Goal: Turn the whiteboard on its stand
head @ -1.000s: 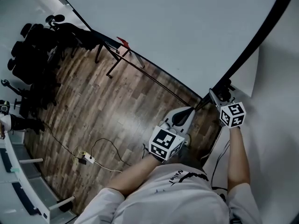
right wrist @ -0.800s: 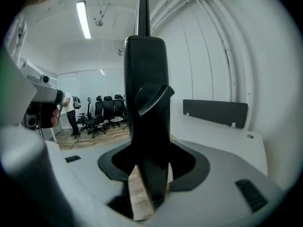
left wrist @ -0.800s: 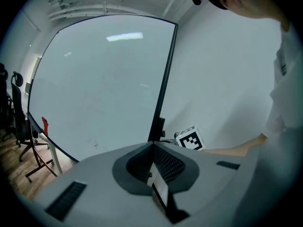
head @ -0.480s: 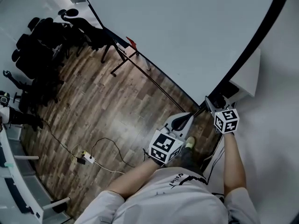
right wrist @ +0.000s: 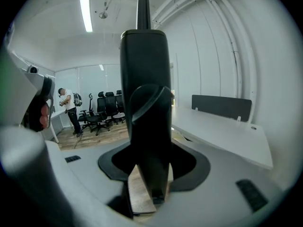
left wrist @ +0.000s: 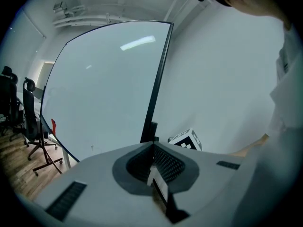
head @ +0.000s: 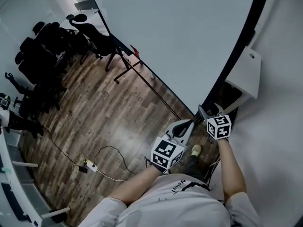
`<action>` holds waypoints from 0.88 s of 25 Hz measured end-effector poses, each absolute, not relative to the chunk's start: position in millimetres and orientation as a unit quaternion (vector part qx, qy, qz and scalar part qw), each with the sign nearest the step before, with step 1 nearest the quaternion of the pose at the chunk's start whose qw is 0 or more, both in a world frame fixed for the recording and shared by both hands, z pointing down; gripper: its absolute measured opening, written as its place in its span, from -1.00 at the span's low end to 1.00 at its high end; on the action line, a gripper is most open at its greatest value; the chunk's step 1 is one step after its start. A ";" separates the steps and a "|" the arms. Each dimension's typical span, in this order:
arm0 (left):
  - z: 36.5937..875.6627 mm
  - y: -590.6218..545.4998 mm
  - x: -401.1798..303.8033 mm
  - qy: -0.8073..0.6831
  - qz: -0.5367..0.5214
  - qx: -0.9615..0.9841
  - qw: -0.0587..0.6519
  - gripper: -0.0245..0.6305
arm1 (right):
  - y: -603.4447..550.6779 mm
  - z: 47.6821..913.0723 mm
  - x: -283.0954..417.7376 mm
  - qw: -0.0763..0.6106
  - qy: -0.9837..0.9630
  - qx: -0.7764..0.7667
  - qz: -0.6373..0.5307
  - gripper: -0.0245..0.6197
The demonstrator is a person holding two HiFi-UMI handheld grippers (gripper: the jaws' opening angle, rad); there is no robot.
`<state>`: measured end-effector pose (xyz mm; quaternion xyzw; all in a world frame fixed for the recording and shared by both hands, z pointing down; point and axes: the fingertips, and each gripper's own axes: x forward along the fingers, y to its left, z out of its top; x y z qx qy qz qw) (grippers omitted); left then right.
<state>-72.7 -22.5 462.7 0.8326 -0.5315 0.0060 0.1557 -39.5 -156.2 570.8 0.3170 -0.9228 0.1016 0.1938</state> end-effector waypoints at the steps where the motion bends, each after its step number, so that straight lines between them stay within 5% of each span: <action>1: 461.7 -18.7 -75.2 -0.532 0.006 0.833 0.154 -0.89 | -150.4 570.9 -44.1 0.195 -0.923 0.316 0.102 -0.33; 22: 475.0 22.5 -101.6 -0.516 -0.005 0.838 0.178 -0.89 | -82.2 556.4 -53.8 0.194 -0.901 0.372 0.106 -0.34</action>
